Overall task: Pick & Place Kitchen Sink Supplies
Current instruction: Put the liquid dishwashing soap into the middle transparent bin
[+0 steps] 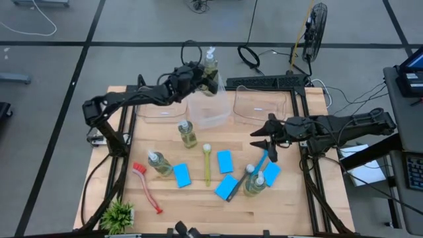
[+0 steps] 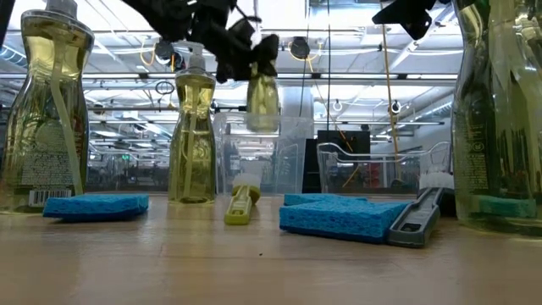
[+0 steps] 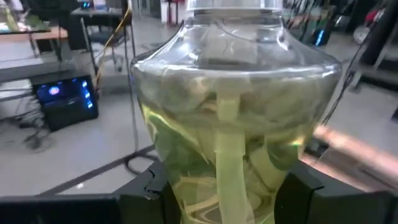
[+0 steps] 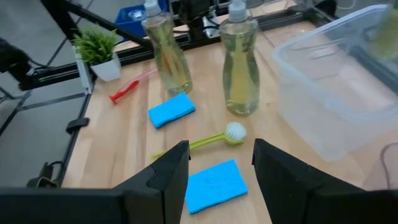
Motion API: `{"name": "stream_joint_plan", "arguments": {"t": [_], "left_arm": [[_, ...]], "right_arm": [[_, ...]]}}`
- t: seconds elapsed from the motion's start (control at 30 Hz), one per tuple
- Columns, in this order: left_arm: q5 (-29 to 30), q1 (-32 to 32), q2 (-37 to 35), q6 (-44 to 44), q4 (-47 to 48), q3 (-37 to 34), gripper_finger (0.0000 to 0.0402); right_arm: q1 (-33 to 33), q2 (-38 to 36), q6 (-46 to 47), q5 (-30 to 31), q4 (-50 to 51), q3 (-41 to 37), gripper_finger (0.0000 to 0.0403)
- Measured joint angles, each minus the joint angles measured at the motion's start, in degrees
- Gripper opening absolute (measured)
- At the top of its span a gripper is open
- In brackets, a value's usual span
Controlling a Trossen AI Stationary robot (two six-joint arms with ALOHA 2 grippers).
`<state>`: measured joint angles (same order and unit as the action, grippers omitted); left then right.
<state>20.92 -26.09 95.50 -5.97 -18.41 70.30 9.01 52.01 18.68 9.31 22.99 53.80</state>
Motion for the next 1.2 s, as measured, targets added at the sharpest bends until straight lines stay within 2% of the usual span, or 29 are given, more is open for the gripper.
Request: {"name": "stream_joint_plan", "arguments": {"t": [0.1, 0.3, 0.53, 0.83, 1.0, 1.2], "left_arm": [[0.3, 0.0, 1.5, 2.0, -1.1, 0.2, 0.0172], [10.4, -0.5, 1.9, 4.9, 2.2, 0.2, 0.0172], [15.3, -1.1, 1.9, -5.7, 9.0, 0.2, 0.0172], [22.9, 0.1, 3.3, -6.6, 9.2, 0.2, 0.0172], [23.7, 0.9, 5.8, -9.3, 8.5, 0.2, 0.0172], [28.8, 1.4, 7.5, -9.8, 7.7, 0.2, 0.0177]], "right_arm": [[0.0, 0.0, 0.1, 1.4, 0.1, 0.0, 0.0167], [-0.5, 0.0, 0.3, 1.6, 0.1, 0.0, 0.0167], [-1.0, 0.0, 0.1, 1.6, 0.1, 0.0, 0.0167], [-2.3, 0.0, -0.5, 1.4, 0.1, 0.0, 0.0167], [-2.3, 0.0, -0.5, 1.4, 0.1, 0.0, 0.0167], [-2.3, 0.0, -0.3, 1.2, 0.1, 0.0, 0.0167]]}}
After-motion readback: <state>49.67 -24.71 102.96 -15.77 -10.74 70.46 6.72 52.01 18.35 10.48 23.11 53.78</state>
